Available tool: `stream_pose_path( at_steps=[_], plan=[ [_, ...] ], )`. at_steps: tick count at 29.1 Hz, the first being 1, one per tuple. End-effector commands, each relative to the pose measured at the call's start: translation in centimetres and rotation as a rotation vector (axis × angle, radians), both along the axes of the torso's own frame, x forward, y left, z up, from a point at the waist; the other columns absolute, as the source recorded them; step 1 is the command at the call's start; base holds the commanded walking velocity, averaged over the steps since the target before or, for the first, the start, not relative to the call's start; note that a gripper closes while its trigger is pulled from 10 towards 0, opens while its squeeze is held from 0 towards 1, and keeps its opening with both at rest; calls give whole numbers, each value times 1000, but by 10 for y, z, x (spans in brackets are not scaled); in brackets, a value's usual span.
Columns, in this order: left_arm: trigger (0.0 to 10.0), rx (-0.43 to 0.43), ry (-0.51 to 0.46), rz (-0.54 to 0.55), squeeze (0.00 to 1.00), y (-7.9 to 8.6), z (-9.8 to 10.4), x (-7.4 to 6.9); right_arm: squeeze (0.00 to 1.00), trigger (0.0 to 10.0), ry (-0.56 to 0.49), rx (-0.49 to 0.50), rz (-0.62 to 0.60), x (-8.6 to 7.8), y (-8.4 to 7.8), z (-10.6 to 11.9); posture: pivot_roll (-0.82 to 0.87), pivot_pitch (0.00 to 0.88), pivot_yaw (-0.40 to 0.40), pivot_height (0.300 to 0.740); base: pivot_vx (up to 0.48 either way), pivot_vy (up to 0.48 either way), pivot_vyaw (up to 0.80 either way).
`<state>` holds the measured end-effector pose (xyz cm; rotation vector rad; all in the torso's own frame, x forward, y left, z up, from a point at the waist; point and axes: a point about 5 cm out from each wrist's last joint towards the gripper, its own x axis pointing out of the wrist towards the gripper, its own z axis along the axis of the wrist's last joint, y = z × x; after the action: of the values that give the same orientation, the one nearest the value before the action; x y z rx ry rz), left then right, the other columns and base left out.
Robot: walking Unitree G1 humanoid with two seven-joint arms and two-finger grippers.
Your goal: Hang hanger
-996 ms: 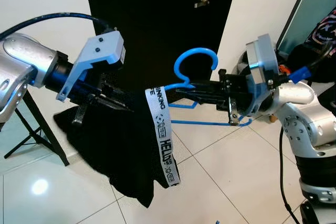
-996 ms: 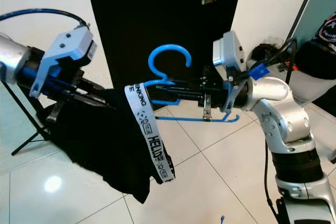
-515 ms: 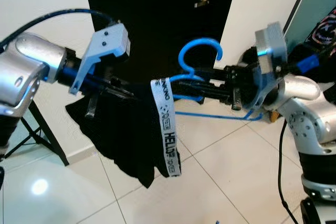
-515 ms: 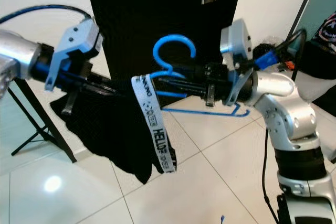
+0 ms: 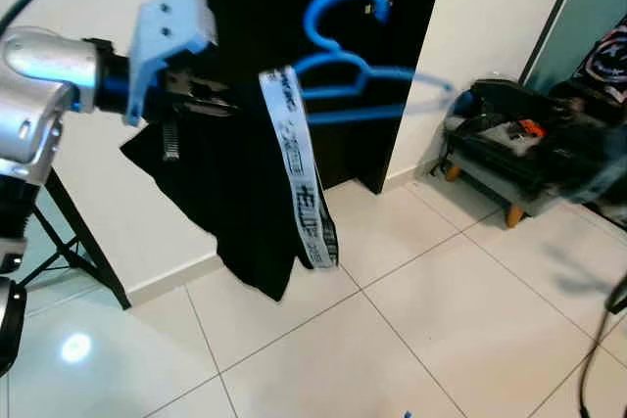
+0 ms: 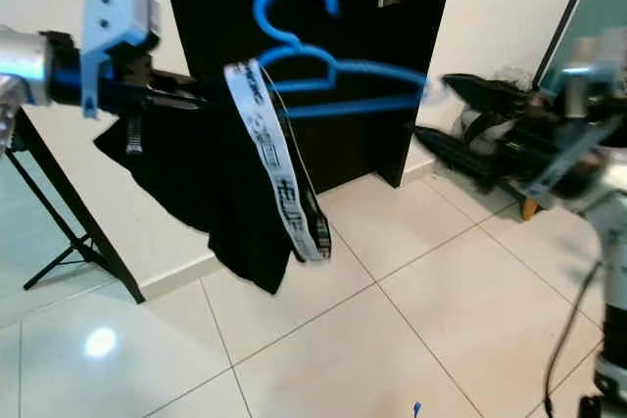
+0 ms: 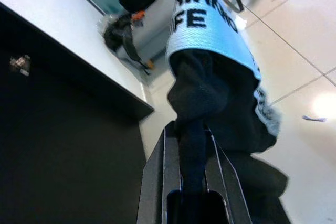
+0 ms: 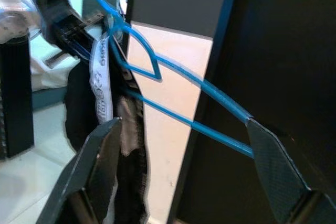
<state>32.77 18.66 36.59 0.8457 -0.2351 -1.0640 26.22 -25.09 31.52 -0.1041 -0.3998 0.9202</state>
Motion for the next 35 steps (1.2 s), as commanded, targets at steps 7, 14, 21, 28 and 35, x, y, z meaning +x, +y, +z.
stream_pose_path(
  at_steps=[7, 14, 21, 28, 35],
  plan=[
    [0, -19, -118, 34, 0, 11, 12, 2, 463, 10000, 200, 53, -25, -19, -3, -53, 34, 8, -8, 740, 0, 0, 0],
    [10000, -79, -173, -73, 0, -3, 26, -4, 0, 10000, 323, 52, -62, -9, 5, -83, 39, 7, -10, 740, 0, 0, 0],
    [10000, -102, -227, -193, 0, -20, 33, -11, 0, 10000, 459, 46, -71, 4, 28, -107, 37, 6, -13, 740, 0, 0, 0],
    [10000, -127, -240, -250, 0, -34, 35, -14, 0, 10000, 514, 27, -77, 16, 56, -122, 38, 5, -10, 740, 0, 0, 0],
    [10000, -135, -245, -279, 0, -39, 36, -16, 0, 10000, 517, 8, -34, 20, 69, -121, 38, 2, -9, 740, 0, 0, 0]
  ],
)
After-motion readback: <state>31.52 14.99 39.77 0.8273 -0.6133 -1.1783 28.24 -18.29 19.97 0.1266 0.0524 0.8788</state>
